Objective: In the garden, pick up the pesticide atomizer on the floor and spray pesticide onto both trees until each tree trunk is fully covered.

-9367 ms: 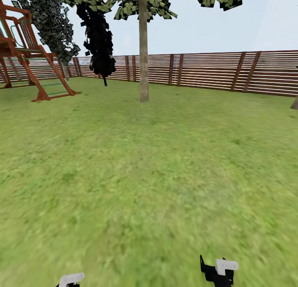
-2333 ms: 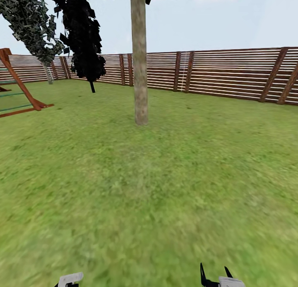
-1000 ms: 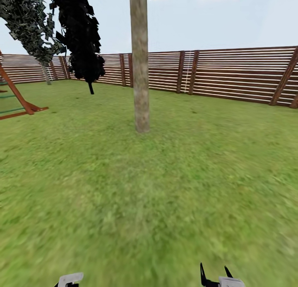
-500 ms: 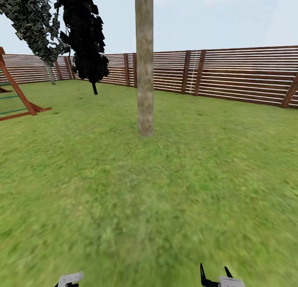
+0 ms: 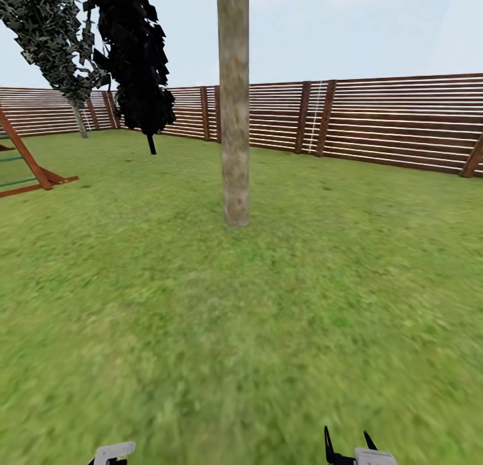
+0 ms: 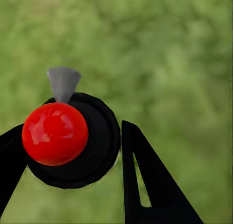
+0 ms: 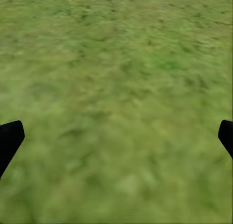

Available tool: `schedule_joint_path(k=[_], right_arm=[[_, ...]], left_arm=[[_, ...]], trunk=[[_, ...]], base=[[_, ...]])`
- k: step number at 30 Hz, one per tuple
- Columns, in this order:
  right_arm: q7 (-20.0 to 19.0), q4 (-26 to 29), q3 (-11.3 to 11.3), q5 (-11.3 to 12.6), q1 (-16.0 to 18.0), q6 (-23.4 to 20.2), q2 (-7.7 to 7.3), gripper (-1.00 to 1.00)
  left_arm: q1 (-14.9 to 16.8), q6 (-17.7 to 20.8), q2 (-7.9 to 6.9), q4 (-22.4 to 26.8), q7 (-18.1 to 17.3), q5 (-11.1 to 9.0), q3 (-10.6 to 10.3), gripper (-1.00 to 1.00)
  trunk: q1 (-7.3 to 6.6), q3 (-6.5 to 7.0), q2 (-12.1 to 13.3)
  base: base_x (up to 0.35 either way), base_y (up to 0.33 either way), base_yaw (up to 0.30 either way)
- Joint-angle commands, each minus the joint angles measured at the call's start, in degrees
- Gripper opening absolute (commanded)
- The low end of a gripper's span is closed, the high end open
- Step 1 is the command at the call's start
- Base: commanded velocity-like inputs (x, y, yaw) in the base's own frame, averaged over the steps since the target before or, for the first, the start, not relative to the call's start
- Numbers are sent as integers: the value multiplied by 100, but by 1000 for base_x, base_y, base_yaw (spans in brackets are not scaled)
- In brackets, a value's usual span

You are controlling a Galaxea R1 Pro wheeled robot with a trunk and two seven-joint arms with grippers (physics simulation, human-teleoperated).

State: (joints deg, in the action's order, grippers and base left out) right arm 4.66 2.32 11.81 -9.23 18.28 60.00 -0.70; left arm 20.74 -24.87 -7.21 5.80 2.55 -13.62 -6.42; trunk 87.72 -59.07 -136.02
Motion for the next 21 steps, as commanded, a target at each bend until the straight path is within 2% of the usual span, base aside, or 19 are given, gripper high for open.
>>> schedule_joint_path(k=[1,21], right_arm=[[0,-2,-2,0,0,0,0,100],[0,-4,0,0,0,0,0,100]], left_arm=[[0,0,0,0,0,0,1,-100],[-1,-4,0,0,0,0,1,-100]], trunk=[[0,0,0],[0,0,0]], base=[[338,0,0],[338,0,0]])
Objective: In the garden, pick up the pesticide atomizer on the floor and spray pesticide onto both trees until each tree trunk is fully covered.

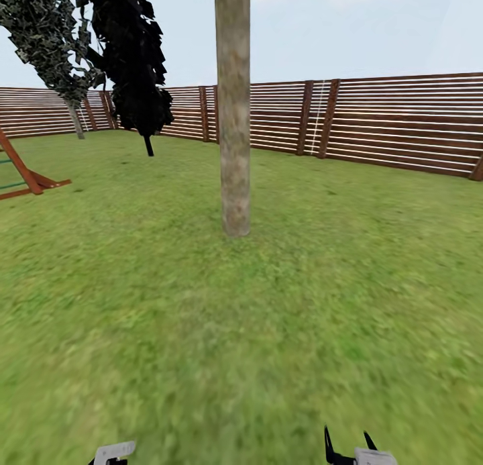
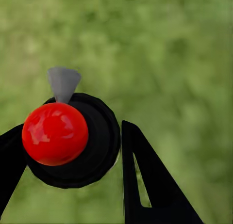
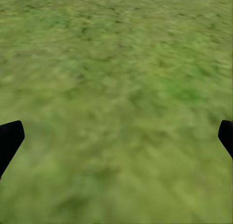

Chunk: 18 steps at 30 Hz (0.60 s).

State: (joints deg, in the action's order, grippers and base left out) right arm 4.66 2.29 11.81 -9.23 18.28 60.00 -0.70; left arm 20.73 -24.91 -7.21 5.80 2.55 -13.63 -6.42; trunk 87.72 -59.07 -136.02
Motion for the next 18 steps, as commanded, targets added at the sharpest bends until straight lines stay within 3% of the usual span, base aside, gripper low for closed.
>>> schedule_joint_path(k=[1,18], right_arm=[[0,0,3,0,0,0,0,100],[0,0,3,0,0,0,0,100]], left_arm=[[0,2,0,1,0,0,0,-100],[1,12,0,1,0,0,0,-100]], trunk=[[0,0,0],[0,0,0]], base=[[338,0,0],[338,0,0]])
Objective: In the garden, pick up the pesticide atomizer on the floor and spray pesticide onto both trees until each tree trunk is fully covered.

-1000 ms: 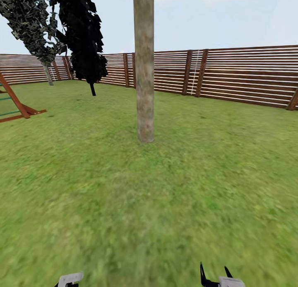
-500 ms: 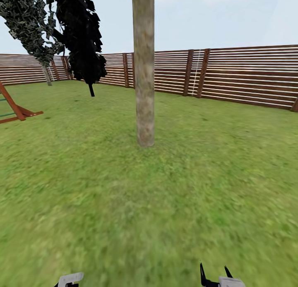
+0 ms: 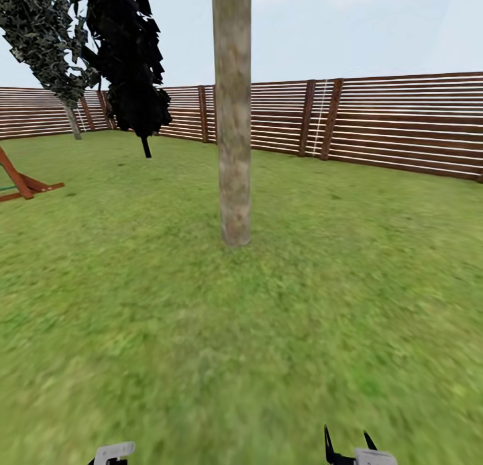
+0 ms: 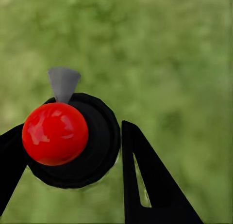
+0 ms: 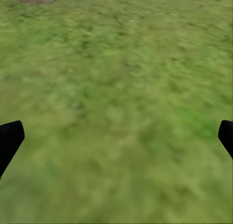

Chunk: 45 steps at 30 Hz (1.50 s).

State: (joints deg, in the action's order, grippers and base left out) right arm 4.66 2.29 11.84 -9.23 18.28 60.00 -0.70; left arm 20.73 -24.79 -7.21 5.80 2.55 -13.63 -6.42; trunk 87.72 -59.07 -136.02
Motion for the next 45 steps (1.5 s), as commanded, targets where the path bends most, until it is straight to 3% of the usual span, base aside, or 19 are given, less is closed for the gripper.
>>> schedule_joint_path(k=[1,45], right_arm=[[0,0,1,0,0,0,0,100],[0,0,-1,0,0,0,0,100]], left_arm=[[1,0,0,0,0,0,0,-100],[1,-6,0,0,0,0,0,-100]], trunk=[[0,0,0],[0,0,0]], base=[[338,0,0],[338,0,0]])
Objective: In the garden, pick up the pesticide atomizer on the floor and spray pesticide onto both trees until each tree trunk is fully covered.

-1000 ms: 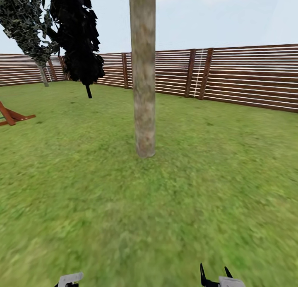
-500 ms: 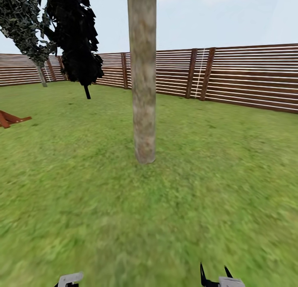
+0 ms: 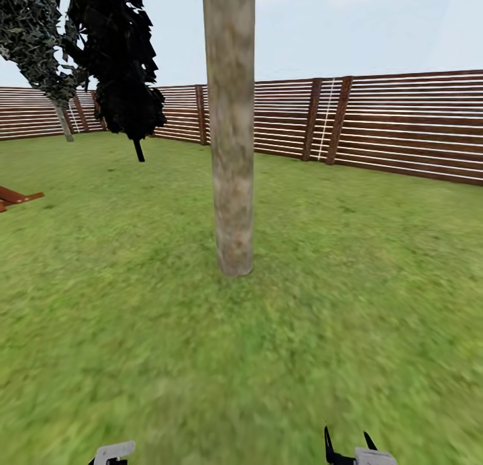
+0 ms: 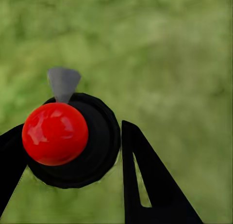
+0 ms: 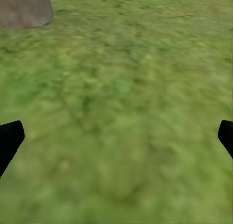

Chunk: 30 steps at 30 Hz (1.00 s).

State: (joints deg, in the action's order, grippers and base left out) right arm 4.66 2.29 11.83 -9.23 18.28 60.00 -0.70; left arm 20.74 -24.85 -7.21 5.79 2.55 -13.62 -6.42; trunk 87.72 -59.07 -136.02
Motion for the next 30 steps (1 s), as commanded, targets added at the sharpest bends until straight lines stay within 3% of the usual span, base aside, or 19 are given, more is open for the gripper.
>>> schedule_joint_path(k=[1,19,23,27,30], right_arm=[[0,0,1,0,0,0,0,100],[16,-11,12,11,0,0,0,100],[25,-17,22,23,0,0,0,100],[-1,2,0,-9,0,0,4,100],[-12,128,-283,-400,1,-209,-17,100]], left_arm=[[-2,-2,0,1,0,0,1,-100],[0,15,0,-8,4,0,1,-100],[0,2,18,-2,150,20,-18,-100],[7,5,15,33,176,62,-57,-100],[88,15,-43,52,113,188,-66,-100]], trunk=[[0,0,0],[0,0,0],[0,0,0],[0,0,0],[0,0,0]], base=[[338,0,0],[338,0,0],[329,0,0],[87,0,0],[9,0,0]])
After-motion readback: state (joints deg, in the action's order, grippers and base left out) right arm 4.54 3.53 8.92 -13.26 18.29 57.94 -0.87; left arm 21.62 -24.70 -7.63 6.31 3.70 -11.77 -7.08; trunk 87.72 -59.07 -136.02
